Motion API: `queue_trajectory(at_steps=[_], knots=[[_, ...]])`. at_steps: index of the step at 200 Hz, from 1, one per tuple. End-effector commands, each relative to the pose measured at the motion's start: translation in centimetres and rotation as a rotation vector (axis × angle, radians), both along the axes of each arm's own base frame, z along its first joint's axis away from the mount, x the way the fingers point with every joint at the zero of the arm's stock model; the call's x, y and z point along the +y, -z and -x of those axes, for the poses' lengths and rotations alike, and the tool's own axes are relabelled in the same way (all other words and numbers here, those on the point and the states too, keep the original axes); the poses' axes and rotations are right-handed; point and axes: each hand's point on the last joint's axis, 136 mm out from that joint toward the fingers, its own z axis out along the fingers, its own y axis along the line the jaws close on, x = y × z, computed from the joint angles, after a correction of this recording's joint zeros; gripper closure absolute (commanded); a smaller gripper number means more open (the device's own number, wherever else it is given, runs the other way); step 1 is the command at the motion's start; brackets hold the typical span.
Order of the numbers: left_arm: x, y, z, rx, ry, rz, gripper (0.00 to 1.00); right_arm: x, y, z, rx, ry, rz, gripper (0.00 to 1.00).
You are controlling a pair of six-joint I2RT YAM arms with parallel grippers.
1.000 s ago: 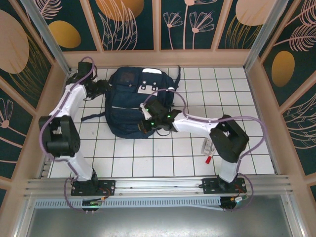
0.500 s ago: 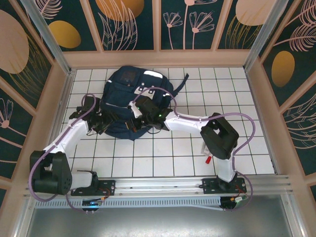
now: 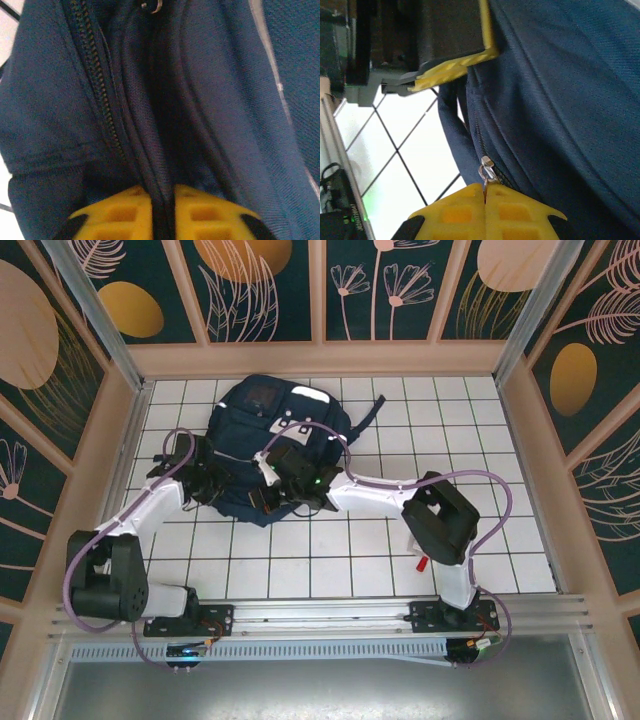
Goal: Pack books, pencil case, and school supplies into a backpack
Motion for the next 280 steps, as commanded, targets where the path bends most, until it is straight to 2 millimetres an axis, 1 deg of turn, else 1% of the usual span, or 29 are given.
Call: queue_trajectory(at_steps=[1, 13, 27, 36, 60, 67, 69, 83, 95, 111, 122, 135, 157, 173, 176, 182, 184, 188, 195, 198, 211, 222, 225, 232, 236, 245, 259, 269, 280], knots=[[2.0, -1.7, -2.2, -0.067, 0.006, -0.145, 1.00, -1.5, 0.0, -0.3, -0.075, 0.049, 0.113, 1.00], [2.9, -2.3, -2.3, -0.065, 0.027, -0.208, 1.00, -4.1, 1.2, -1.0, -0.111, 0.101, 0.199, 1.00], [4.0, -2.8, -2.3, -0.065, 0.041, -0.255, 1.00, -6.8, 2.3, -1.4, -0.124, 0.135, 0.256, 1.00], [4.8, -2.9, -2.1, -0.058, 0.047, -0.269, 1.00, -8.7, 2.8, -2.2, -0.129, 0.171, 0.287, 1.00], [6.5, -3.1, -2.0, -0.046, 0.091, -0.307, 1.00, -13.1, 3.6, -4.3, -0.150, 0.256, 0.348, 1.00], [7.0, -2.6, -1.6, -0.018, 0.107, -0.333, 1.00, -14.3, 3.7, -5.0, -0.159, 0.280, 0.361, 1.00], [7.1, -3.2, -2.1, -0.031, 0.106, -0.340, 1.00, -14.5, 3.7, -5.2, -0.162, 0.285, 0.363, 1.00], [7.9, -3.3, -2.6, -0.004, 0.138, -0.386, 1.00, -15.8, 3.8, -6.2, -0.178, 0.297, 0.377, 1.00], [8.3, -2.8, -3.2, 0.016, 0.165, -0.391, 1.00, -15.9, 4.0, -6.4, -0.205, 0.264, 0.386, 1.00], [7.7, -2.4, -4.1, 0.022, 0.221, -0.345, 1.00, -16.3, 4.5, -6.9, -0.224, 0.269, 0.419, 1.00], [7.2, -2.5, -4.4, 0.029, 0.247, -0.327, 1.00, -17.2, 4.9, -7.8, -0.227, 0.313, 0.444, 1.00], [7.4, -2.8, -4.3, 0.030, 0.251, -0.338, 1.00, -18.7, 5.3, -9.4, -0.192, 0.389, 0.440, 1.00], [8.7, -3.1, -3.6, 0.042, 0.236, -0.401, 1.00, -21.9, 6.0, -12.4, -0.095, 0.523, 0.387, 1.00], [9.0, -3.1, -3.2, 0.053, 0.243, -0.409, 1.00, -24.1, 7.2, -14.1, -0.041, 0.587, 0.373, 1.00], [9.0, -3.1, -3.1, 0.051, 0.247, -0.408, 1.00, -24.4, 7.5, -14.4, -0.031, 0.590, 0.374, 1.00], [8.8, -3.2, -3.1, 0.045, 0.256, -0.402, 1.00, -24.1, 8.0, -14.4, -0.016, 0.578, 0.373, 1.00], [8.7, -3.2, -3.1, 0.042, 0.259, -0.400, 1.00, -24.9, 8.2, -14.8, -0.007, 0.596, 0.375, 1.00], [8.5, -3.2, -3.0, 0.035, 0.269, -0.390, 1.00, -25.4, 8.5, -15.2, 0.004, 0.604, 0.377, 1.00], [7.7, -3.4, -3.1, 0.012, 0.300, -0.359, 1.00, -25.8, 8.7, -15.5, 0.008, 0.610, 0.383, 1.00], [7.3, -3.5, -3.1, -0.001, 0.316, -0.342, 1.00, -25.5, 8.8, -15.4, 0.023, 0.593, 0.369, 1.00], [5.5, -4.3, -3.1, -0.065, 0.383, -0.274, 1.00, -25.6, 8.5, -15.4, 0.022, 0.597, 0.364, 0.98], [5.6, -5.2, -2.8, -0.097, 0.372, -0.287, 1.00, -25.9, 7.8, -15.6, 0.017, 0.605, 0.352, 0.91], [5.8, -5.5, -2.8, -0.103, 0.365, -0.297, 0.96, -26.0, 7.6, -15.6, 0.019, 0.609, 0.348, 0.88], [5.9, -6.2, -2.6, -0.115, 0.359, -0.309, 0.82, -26.2, 7.0, -15.7, 0.024, 0.620, 0.334, 0.77], [5.9, -6.6, -2.5, -0.122, 0.362, -0.310, 0.77, -26.3, 6.7, -15.7, 0.028, 0.622, 0.323, 0.74], [5.4, -7.8, -2.4, -0.152, 0.378, -0.298, 0.72, -26.5, 5.7, -15.6, 0.029, 0.633, 0.294, 0.69], [5.1, -9.7, -2.0, -0.196, 0.378, -0.294, 0.64, -27.7, 3.9, -15.5, 0.024, 0.680, 0.273, 0.62], [5.2, -11.2, -1.6, -0.230, 0.370, -0.311, 0.58, -29.1, 2.8, -15.4, 0.020, 0.730, 0.271, 0.58], [4.7, -12.7, -1.4, -0.278, 0.389, -0.329, 0.56, -31.1, 1.6, -15.0, 0.019, 0.792, 0.272, 0.55]])
